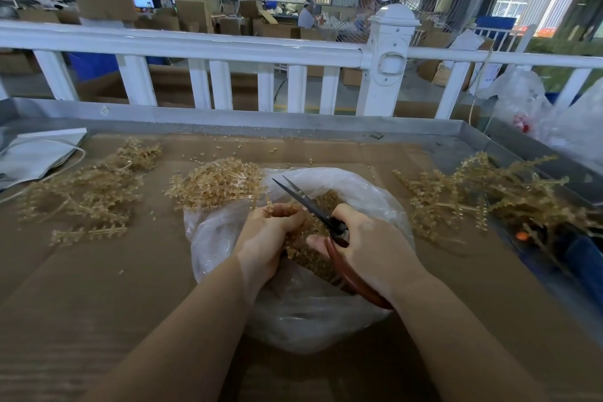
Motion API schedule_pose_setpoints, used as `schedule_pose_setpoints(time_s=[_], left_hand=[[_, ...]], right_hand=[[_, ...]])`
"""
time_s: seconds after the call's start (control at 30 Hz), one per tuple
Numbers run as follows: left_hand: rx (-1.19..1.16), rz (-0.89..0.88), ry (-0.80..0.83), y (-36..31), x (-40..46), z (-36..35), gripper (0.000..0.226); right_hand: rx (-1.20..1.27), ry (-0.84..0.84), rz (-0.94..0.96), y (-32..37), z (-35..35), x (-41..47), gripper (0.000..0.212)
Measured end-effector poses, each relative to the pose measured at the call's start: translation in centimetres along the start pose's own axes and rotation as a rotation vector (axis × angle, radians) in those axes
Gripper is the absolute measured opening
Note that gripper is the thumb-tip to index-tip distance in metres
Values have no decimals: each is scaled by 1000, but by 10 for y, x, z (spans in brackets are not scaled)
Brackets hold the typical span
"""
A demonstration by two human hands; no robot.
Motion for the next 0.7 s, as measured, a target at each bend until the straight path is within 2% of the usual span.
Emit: schedule_pose_setpoints(time_s=[0.57,0.7], left_hand=[[-30,-7,-35,1,-3,0,21],[-17,2,-28,2,-3,-1,18]], right_hand=[[58,13,-19,-7,-6,2,34],[67,19,-25,-7,-6,1,33]])
Point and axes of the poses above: each hand's wrist, its own x-axis towards the middle knuckle, its own z-axis out of the back of the hand, y = z × x, the point moved 10 cm from there along x, towards the middle knuckle, and after that the axes turned 8 degrees about y, right-handed, at the moved point
